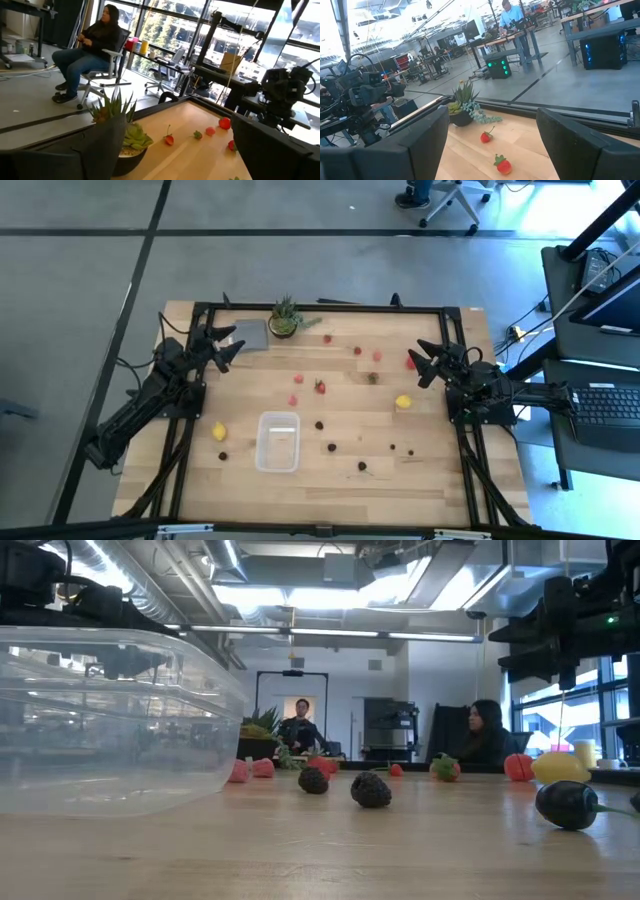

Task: Pick and placing Produce into tupperware
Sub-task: Put the yellow lemon into the transparent bin

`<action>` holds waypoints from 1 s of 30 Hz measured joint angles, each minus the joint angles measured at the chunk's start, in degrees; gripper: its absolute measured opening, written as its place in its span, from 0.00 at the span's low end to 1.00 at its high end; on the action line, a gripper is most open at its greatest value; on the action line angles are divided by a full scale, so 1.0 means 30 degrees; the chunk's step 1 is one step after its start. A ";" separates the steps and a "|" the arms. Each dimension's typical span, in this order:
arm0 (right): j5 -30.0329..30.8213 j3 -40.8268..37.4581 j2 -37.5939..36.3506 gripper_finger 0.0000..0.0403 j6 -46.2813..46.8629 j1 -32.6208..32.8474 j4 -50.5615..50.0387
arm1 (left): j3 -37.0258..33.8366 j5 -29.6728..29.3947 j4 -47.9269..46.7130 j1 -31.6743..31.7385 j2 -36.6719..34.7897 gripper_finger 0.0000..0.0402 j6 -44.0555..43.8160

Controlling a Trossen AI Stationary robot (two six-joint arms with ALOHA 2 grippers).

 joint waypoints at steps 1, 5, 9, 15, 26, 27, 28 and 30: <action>0.0000 0.0000 0.0000 0.75 0.0007 0.0003 0.0000 | 0.0011 -0.0014 0.0111 0.0007 0.0000 0.86 -0.0268; 0.0000 0.0000 0.0000 0.75 0.0015 -0.0002 0.0000 | 0.1016 0.1690 0.0048 -0.0065 0.0022 0.85 -0.0779; 0.0028 0.0000 0.0000 0.75 0.0015 -0.0002 0.0000 | 0.4118 0.1846 -0.2377 -0.0406 0.0457 0.85 0.0161; 0.0051 0.0000 0.0000 0.75 -0.0022 0.0005 0.0000 | 1.1142 -0.1593 -1.1255 -0.1039 0.3601 0.85 0.2653; -0.0015 0.0000 0.0000 0.75 -0.0051 -0.0002 0.0000 | 2.1760 -0.6223 -2.8349 -0.2069 1.3062 0.85 -0.4103; -0.0021 0.0000 0.0000 0.75 -0.0051 -0.0001 0.0000 | 2.2230 -0.6194 -2.9776 -0.2267 1.3896 0.85 -0.4912; -0.0019 0.0000 0.0000 0.75 -0.0051 0.0001 0.0000 | 2.2575 -0.6057 -3.1061 -0.2527 1.4681 0.85 -0.5695; -0.0022 0.0000 0.0000 0.75 -0.0051 0.0002 0.0000 | 2.2731 -0.5654 -3.1228 -0.3247 1.5778 0.85 -0.7114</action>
